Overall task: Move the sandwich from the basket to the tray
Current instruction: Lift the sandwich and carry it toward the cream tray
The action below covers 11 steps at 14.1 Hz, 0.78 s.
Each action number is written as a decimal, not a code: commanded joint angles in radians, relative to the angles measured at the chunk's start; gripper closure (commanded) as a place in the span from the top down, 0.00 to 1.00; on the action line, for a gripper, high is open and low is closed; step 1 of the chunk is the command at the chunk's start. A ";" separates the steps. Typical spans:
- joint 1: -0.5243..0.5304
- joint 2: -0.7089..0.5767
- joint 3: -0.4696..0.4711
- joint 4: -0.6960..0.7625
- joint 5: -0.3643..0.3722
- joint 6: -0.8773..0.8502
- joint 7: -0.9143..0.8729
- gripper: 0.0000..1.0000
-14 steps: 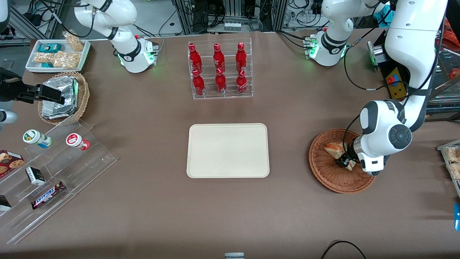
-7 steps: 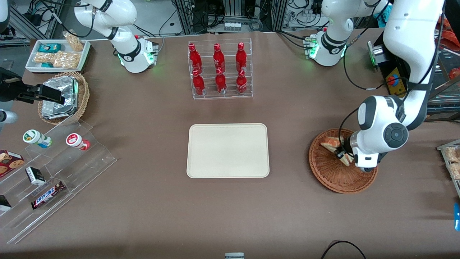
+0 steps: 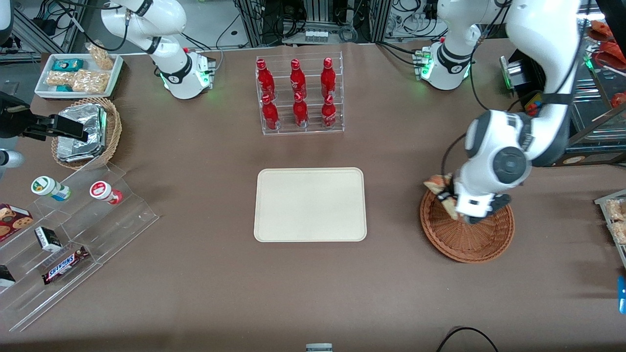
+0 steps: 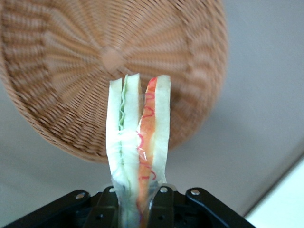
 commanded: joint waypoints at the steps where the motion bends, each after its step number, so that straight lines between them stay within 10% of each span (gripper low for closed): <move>1: -0.100 0.027 0.011 0.021 0.023 0.018 0.004 0.13; 11: -0.532 0.300 0.013 0.318 0.028 0.033 -0.171 0.11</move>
